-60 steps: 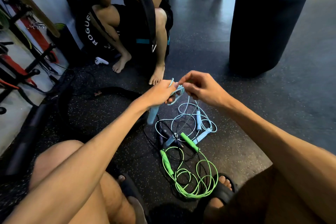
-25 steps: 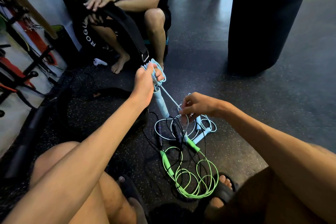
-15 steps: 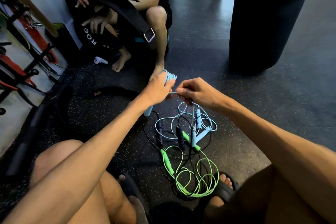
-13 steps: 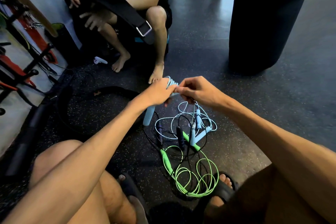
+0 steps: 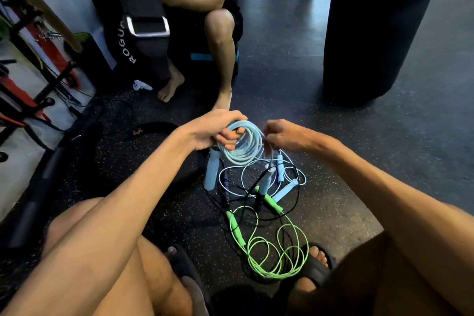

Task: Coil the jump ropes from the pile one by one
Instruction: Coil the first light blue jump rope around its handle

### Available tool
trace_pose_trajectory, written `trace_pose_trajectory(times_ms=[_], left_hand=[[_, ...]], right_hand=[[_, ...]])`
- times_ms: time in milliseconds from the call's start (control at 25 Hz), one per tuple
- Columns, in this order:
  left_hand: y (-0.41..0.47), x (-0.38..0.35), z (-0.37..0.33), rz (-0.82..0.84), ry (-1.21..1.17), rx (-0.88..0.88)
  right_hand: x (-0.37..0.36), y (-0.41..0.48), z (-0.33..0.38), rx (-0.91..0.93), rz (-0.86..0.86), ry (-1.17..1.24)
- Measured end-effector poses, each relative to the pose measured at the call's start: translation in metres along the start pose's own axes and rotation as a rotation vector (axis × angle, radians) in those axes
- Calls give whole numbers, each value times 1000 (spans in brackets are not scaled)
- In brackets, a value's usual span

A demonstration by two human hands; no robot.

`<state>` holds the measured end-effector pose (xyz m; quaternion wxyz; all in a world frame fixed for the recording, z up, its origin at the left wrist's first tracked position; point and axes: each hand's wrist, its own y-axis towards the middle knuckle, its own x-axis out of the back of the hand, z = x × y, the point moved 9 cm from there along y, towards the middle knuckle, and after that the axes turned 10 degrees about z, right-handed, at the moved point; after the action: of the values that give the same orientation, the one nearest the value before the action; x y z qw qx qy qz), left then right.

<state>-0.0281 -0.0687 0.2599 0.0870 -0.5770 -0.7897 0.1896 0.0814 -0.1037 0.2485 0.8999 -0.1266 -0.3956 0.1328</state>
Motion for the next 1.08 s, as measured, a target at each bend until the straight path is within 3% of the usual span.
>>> trace_pose_trajectory(times_ms=[120,320,560,760,1080], left_hand=[[-5,6,-11,2,-239,-119],[-3,13,-19,-36,-481,-292],[-3,29,-18,-137,-590,-378],[-5,33,-20,-170,-600,-402],[-5,27,-16,-184,-554,-360]], right_hand=[[-25,4,-24,-45,214,-164],[-25,8,-30,-58,111,128],[-22,10,-41,-152,15,-131],[-33,-4,-54,-328,85,220],[-41,-7,-28,-161,166,420]])
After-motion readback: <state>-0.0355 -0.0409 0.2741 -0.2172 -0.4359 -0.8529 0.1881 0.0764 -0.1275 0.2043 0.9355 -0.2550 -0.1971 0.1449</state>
